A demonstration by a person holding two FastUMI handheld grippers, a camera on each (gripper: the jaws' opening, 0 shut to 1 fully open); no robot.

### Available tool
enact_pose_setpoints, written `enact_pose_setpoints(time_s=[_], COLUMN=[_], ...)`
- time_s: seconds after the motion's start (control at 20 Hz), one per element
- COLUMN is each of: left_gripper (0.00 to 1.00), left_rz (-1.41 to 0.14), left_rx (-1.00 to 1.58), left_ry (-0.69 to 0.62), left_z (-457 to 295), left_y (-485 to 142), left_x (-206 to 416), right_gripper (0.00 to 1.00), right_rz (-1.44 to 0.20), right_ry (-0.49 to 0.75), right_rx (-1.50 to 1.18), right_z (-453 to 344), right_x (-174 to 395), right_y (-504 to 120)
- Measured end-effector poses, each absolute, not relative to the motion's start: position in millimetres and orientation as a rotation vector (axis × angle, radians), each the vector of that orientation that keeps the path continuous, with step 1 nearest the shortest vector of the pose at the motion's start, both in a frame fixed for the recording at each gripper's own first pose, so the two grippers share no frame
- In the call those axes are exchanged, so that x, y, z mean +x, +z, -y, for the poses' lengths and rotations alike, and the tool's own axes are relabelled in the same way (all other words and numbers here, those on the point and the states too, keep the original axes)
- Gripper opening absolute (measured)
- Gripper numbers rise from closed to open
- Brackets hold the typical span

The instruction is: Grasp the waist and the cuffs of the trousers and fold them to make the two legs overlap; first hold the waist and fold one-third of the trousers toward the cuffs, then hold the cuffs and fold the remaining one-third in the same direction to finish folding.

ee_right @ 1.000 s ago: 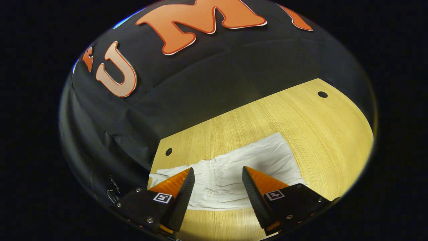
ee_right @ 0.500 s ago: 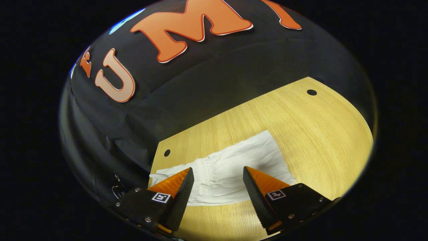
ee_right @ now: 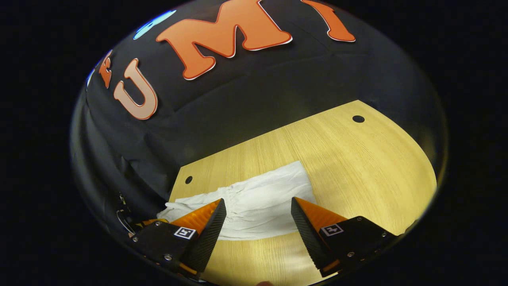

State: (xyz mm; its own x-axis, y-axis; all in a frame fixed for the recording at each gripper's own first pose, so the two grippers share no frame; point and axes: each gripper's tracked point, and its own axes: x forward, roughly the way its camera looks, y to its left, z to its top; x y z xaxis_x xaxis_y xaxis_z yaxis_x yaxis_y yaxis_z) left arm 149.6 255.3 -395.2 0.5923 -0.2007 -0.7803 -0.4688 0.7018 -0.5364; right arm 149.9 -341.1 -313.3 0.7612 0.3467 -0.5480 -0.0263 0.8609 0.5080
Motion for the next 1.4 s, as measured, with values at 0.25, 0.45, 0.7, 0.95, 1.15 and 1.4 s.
enact_pose_setpoints(time_s=[0.25,0.45,0.7,0.95,1.15,1.4], left_gripper=[0.05,0.05,0.05,0.05,0.05,0.05], left_rz=[-0.861,-0.805,-0.752,-0.705,-0.690,-0.692], left_rx=[-0.776,-0.750,-0.717,-0.697,-0.672,-0.636], left_ry=[0.124,0.075,0.027,-0.030,-0.063,-0.110], left_z=[-223.9,-196.2,-157.1,-113.4,-78.5,-24.1], left_y=[-339.4,-299.2,-260.4,-225.4,-205.1,-193.3], left_x=[171.9,186.3,203.0,219.7,226.9,237.4], right_gripper=[0.98,0.98,0.98,0.99,0.99,0.99], right_rz=[-0.669,-0.648,-0.661,-0.636,-0.622,-0.595], right_ry=[0.237,0.246,0.276,0.272,0.272,0.258], right_rx=[0.461,0.435,0.433,0.442,0.423,0.407], right_z=[362.3,380.3,393.1,414.8,435.4,461.8], right_x=[151.5,153.4,148.2,146.8,140.2,138.3], right_y=[-310.6,-307.1,-312.6,-308.1,-304.0,-301.1])
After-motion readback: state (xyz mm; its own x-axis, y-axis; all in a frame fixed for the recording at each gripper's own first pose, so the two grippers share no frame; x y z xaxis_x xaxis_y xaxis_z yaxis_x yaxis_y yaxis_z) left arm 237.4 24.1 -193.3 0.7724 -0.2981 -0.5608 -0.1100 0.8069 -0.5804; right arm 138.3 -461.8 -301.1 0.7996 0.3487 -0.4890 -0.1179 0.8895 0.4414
